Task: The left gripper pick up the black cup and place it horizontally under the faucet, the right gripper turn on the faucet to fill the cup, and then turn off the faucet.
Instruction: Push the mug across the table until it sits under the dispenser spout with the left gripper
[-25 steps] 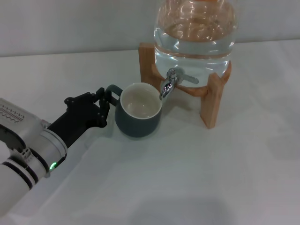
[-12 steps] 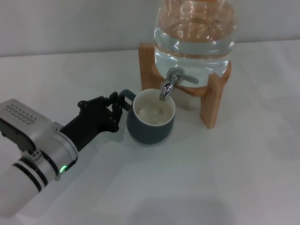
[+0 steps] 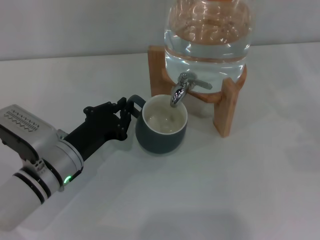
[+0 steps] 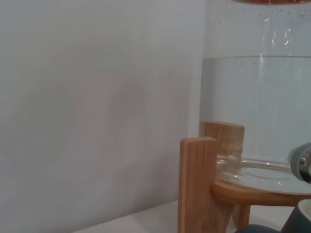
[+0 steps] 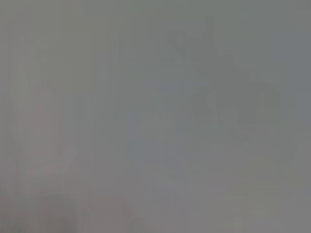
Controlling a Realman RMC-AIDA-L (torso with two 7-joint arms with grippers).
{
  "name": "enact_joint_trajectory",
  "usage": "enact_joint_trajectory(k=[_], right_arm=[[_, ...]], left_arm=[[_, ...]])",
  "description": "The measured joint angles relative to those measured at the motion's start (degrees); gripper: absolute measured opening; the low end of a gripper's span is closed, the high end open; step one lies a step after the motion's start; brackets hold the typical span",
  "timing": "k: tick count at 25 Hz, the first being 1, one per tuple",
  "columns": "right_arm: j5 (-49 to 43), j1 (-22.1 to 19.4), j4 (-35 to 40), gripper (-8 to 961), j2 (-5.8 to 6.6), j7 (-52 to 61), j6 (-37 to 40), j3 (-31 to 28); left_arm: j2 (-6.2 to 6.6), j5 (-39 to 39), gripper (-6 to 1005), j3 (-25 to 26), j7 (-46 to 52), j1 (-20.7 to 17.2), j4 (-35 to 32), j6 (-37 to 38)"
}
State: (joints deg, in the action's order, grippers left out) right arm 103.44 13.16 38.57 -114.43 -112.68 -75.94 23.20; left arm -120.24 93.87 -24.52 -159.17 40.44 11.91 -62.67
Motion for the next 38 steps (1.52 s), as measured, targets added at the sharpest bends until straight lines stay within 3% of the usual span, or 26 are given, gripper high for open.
enact_joint_trajectory(k=[38], right_arm=[[0.0,0.2,0.03,838,0.0,-0.08,-0.09,0.05]], left_arm=[[-0.18,-2.37,134,1.51,1.46,2.93,0.23,3.91]])
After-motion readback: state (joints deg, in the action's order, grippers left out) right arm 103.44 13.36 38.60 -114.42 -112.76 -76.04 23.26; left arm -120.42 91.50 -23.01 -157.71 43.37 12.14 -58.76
